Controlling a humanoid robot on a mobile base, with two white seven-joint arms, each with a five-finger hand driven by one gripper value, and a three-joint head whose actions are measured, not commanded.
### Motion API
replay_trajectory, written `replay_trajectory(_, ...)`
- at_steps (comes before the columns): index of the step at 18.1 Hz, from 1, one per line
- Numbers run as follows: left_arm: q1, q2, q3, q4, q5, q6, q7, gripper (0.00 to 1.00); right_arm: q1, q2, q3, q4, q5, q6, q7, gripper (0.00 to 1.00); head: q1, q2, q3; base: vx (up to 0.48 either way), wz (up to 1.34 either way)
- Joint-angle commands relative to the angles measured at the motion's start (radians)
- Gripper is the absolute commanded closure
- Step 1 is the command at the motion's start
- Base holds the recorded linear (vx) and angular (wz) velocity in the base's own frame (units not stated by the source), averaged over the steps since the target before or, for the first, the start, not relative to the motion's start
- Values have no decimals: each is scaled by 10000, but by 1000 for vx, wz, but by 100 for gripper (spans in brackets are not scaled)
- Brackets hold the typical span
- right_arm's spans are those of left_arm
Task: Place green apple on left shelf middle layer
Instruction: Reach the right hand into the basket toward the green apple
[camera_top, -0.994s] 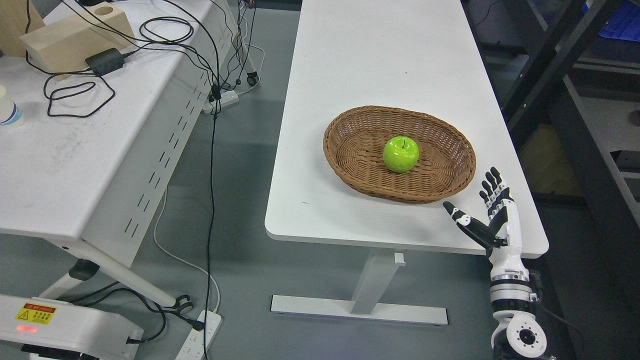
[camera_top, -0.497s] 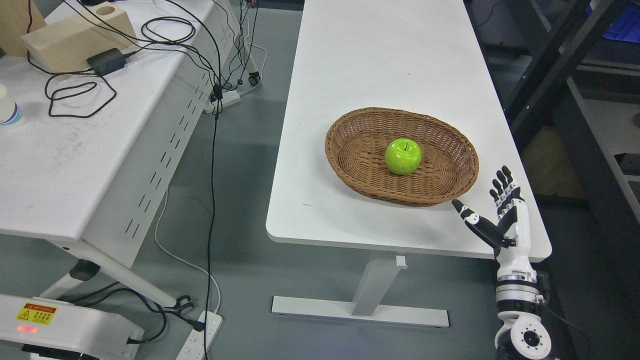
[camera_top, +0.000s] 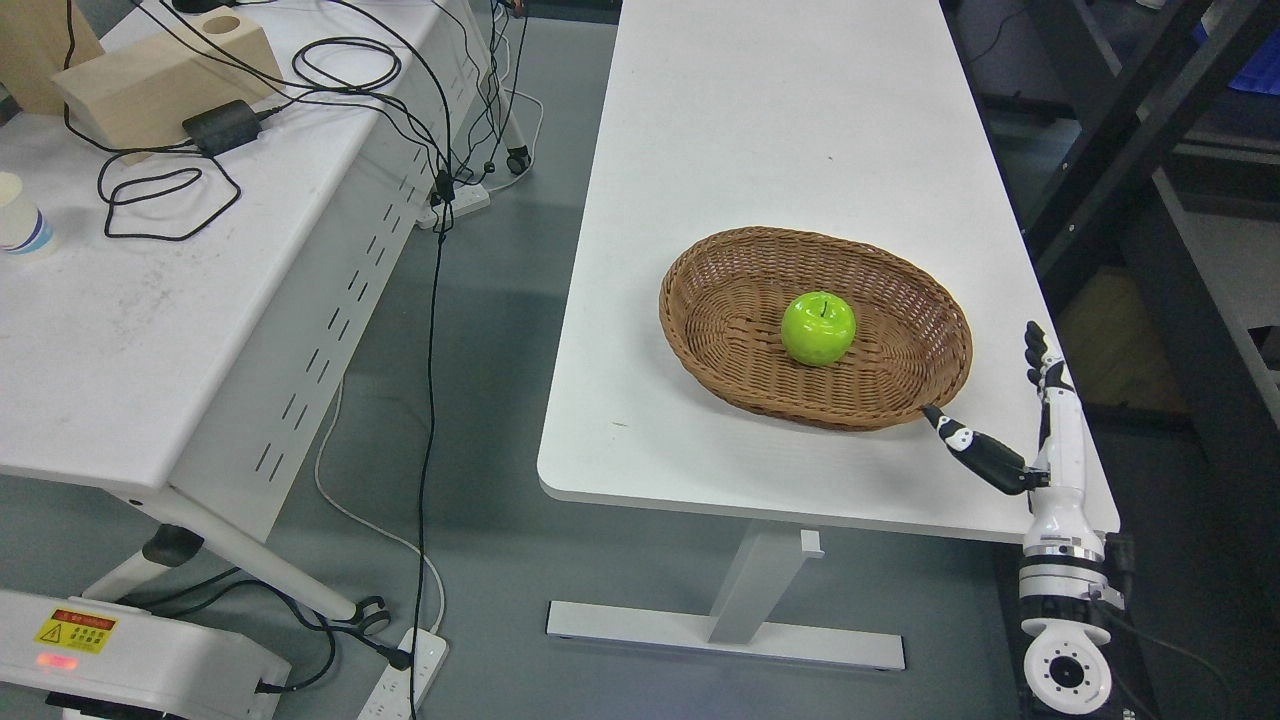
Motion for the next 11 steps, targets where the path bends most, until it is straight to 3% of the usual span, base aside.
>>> replay_trajectory(1,0,175,0,0,0,-2,5,0,-307,-1410,-1540,-114,1531,-557,158,5,0,0,0,51,54)
replay_trajectory(5,0,175,0,0,0,-2,5,0,-461,-1873,-1850,-114,1454,-1354,464,5,0,0,0,51,71)
replay_trajectory(11,0,175,0,0,0,-2,-10,0,-400,-2257,-1022,-114,1516,-1188,1738,7,0,0,0,26,56)
